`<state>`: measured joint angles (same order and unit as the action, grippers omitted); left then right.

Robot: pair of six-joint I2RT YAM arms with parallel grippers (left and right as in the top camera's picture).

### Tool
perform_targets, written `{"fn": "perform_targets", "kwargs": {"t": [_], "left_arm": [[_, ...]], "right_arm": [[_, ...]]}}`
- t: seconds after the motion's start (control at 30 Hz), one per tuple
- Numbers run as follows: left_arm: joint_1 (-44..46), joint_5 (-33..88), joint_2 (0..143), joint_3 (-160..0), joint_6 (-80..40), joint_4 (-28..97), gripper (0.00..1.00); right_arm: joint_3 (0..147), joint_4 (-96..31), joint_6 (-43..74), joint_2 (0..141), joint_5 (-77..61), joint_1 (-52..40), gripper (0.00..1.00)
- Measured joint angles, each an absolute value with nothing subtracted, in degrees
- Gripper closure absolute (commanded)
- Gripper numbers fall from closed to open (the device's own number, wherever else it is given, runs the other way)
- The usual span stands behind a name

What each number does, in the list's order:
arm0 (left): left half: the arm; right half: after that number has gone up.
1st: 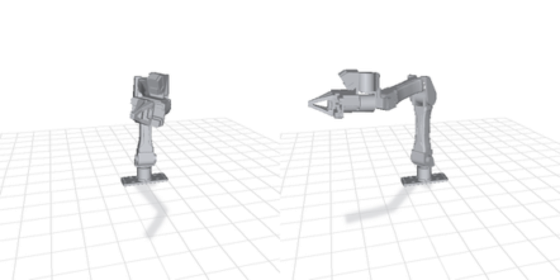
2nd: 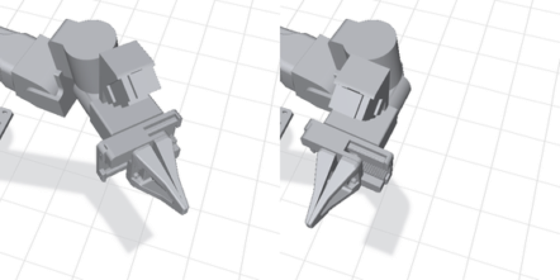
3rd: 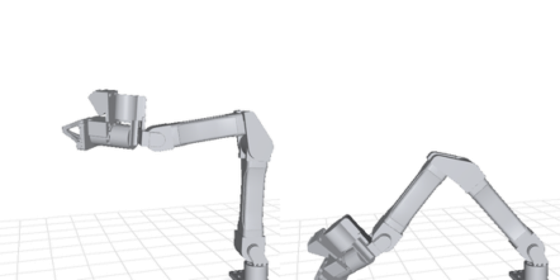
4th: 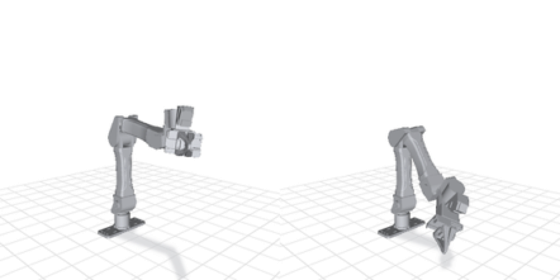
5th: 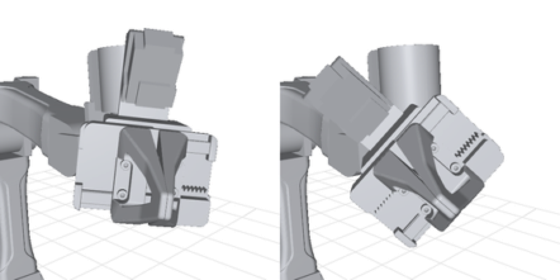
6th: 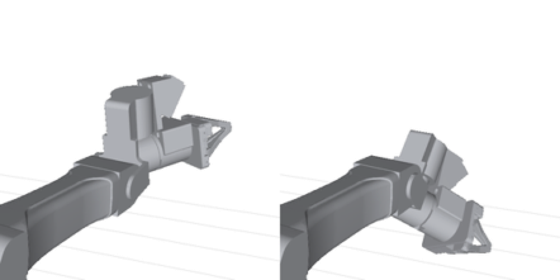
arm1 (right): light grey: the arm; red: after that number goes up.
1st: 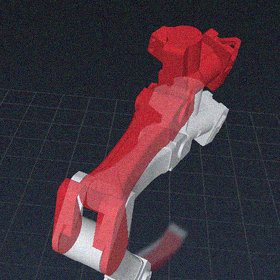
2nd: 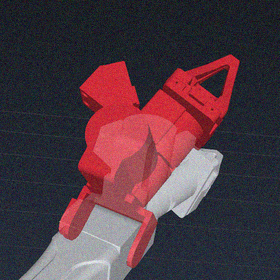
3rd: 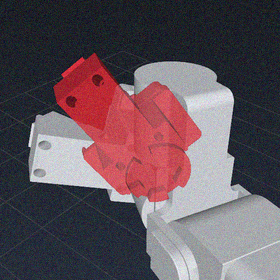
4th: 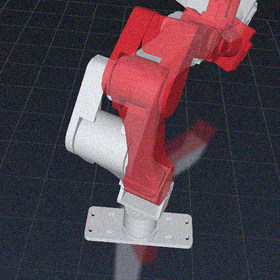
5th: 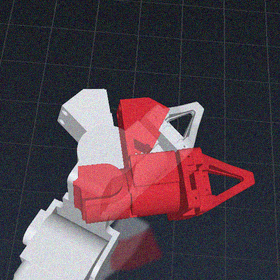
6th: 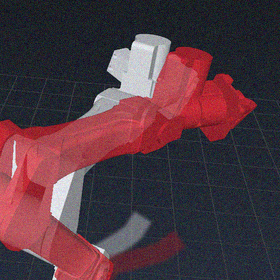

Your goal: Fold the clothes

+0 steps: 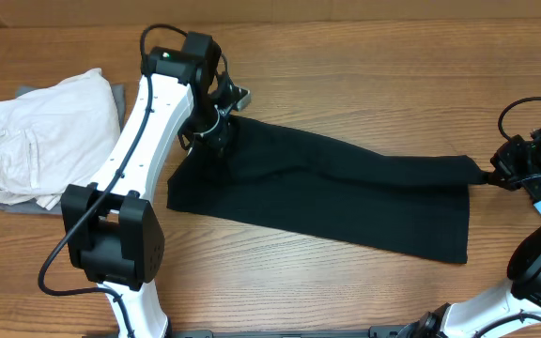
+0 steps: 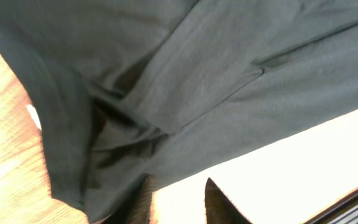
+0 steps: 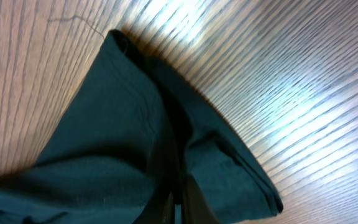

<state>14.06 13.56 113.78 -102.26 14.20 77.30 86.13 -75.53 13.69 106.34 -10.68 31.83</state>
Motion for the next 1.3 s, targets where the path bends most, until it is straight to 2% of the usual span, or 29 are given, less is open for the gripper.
{"fn": "perform_targets", "kwargs": {"t": [0.07, 0.13, 0.27, 0.4, 0.63, 0.7, 0.8, 0.87, 0.93, 1.1, 1.17, 1.23, 1.3], "left_arm": [[14.22, 14.39, 113.78, -100.33, 15.00, 75.92, 0.43], [14.63, 15.64, 113.78, -97.32, 15.20, 72.58, 0.39], [16.14, 18.06, 113.78, -90.37, 15.27, 64.79, 0.39], [17.32, 18.26, 113.78, -84.90, 15.22, 59.09, 0.51], [17.61, 15.94, 113.78, -82.52, 14.02, 58.43, 0.54], [17.61, 13.74, 113.78, -82.52, 12.71, 59.20, 0.51], [17.61, 11.53, 113.78, -82.52, 11.38, 59.64, 0.38], [17.58, 10.72, 113.78, -82.52, 10.50, 59.68, 0.37], [17.58, 10.44, 113.78, -82.52, 10.37, 59.31, 0.40], [17.54, 12.14, 113.78, -82.35, 9.56, 54.22, 0.56], [17.54, 12.64, 113.78, -81.67, 9.13, 51.92, 0.57], [17.54, 13.06, 113.78, -80.36, 8.99, 50.02, 0.65], [17.54, 13.30, 113.78, -78.63, 8.69, 48.60, 0.78]], "right_arm": [[86.11, -74.96, 13.72, 106.34, -10.22, 31.83, 0.96], [86.08, -74.74, 13.89, 106.34, -10.02, 31.83, 0.96], [86.02, -74.19, 14.33, 106.34, -9.85, 31.83, 0.96], [85.97, -74.13, 14.57, 106.34, -9.87, 31.83, 0.96], [85.95, -73.80, 14.76, 106.34, -9.85, 31.83, 0.96], [85.95, -73.65, 14.76, 106.34, -9.87, 31.83, 0.96], [85.93, -73.54, 14.76, 106.34, -9.85, 31.83, 0.96], [85.91, -73.54, 14.81, 106.34, -9.87, 31.83, 0.96], [85.91, -73.49, 14.79, 106.34, -9.85, 31.83, 0.96], [85.91, -73.21, 14.79, 106.34, -9.87, 31.83, 0.96], [85.91, -73.21, 14.76, 106.34, -9.87, 31.83, 0.96], [85.91, -73.19, 14.76, 106.34, -9.87, 31.83, 0.96], [85.91, -73.17, 14.79, 106.34, -9.98, 31.83, 0.96]]}}
